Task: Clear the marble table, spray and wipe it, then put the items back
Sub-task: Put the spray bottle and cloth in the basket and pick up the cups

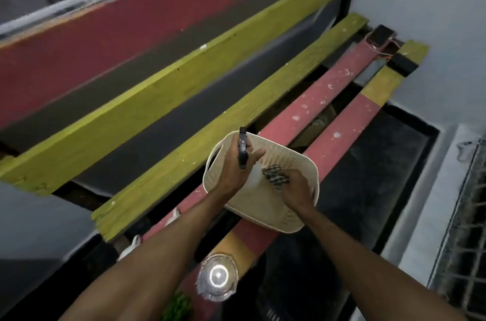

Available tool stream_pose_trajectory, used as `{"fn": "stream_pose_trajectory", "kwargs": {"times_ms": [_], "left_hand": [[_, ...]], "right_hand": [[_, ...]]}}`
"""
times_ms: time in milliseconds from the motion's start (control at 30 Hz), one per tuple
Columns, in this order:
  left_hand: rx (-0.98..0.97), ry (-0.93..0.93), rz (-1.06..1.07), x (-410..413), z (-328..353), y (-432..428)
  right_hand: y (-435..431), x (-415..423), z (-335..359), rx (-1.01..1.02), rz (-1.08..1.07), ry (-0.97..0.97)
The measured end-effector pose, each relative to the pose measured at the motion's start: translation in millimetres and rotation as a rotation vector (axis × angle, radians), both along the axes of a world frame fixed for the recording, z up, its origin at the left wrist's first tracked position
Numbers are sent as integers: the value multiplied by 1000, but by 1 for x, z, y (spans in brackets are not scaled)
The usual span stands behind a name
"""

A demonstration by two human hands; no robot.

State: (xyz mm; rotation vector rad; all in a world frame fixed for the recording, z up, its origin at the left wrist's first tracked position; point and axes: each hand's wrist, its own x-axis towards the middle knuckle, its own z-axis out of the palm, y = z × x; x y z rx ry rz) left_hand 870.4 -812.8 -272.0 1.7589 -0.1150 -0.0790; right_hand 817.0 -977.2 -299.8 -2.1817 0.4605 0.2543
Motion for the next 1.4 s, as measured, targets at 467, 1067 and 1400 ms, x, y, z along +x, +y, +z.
{"fn": "stream_pose_trajectory", "kwargs": {"times_ms": [467, 1067, 1400], "left_hand": [[549, 242, -497, 10, -20, 44], [413, 425, 623, -224, -31, 236], [408, 347, 631, -212, -101, 231]], "right_hand": [[6, 7, -24, -192, 357, 164], [204, -105, -16, -103, 562, 23], [235, -78, -88, -161, 551, -45]]}}
